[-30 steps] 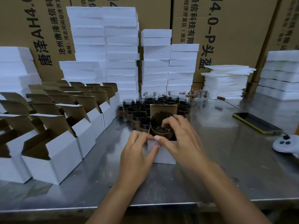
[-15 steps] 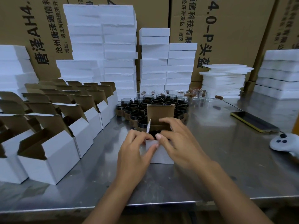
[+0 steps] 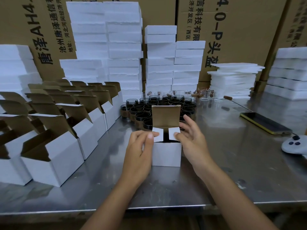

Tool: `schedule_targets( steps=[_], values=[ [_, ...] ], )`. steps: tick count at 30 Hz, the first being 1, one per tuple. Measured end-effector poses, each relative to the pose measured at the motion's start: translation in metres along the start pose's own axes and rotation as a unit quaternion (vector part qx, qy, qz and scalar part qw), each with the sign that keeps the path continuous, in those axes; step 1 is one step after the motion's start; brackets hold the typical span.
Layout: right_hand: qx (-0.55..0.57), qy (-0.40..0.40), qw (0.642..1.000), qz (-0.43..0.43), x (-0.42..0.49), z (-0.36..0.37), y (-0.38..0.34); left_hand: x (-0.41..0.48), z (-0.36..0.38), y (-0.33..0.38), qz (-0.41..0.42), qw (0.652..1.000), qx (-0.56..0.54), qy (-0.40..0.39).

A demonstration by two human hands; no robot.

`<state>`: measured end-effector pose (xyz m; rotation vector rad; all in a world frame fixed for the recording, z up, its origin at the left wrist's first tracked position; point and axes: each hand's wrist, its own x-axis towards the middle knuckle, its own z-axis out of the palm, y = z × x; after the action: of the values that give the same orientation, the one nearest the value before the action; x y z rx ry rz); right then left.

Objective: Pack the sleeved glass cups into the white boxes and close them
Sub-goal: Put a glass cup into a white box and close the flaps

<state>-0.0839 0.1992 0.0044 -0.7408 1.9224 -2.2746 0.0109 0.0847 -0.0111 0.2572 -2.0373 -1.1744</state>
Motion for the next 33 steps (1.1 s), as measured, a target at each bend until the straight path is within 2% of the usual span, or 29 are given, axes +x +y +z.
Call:
schedule_targets(
  steps=[5, 9, 12, 16, 20, 24, 33],
  values=[
    [-0.007, -0.045, 0.999, -0.019, 0.004, -0.002, -0.006, 0.003, 0.001, -0.002, -0.015, 1.000, -0.002, -0.001],
    [-0.015, -0.035, 0.999, -0.025, 0.000, -0.001, -0.003, 0.004, 0.001, 0.000, -0.032, 0.999, -0.027, -0.028],
    [0.013, -0.025, 1.000, -0.006, -0.005, 0.003, 0.001, 0.004, 0.000, 0.001, -0.043, 0.997, -0.053, -0.019],
    [0.047, -0.009, 0.999, -0.002, -0.012, 0.008, 0.001, 0.001, -0.001, 0.000, -0.022, 0.998, -0.051, -0.039],
    [0.057, -0.033, 0.998, 0.004, -0.016, 0.007, 0.002, 0.000, -0.003, -0.002, -0.028, 0.998, -0.054, -0.015],
    [0.018, -0.070, 0.997, -0.034, -0.022, 0.006, 0.006, -0.002, -0.004, 0.002, -0.024, 0.996, -0.088, -0.016],
    [-0.007, -0.048, 0.994, -0.093, -0.020, 0.006, 0.007, -0.002, -0.004, 0.003, -0.025, 0.995, -0.093, -0.022]
  ],
)
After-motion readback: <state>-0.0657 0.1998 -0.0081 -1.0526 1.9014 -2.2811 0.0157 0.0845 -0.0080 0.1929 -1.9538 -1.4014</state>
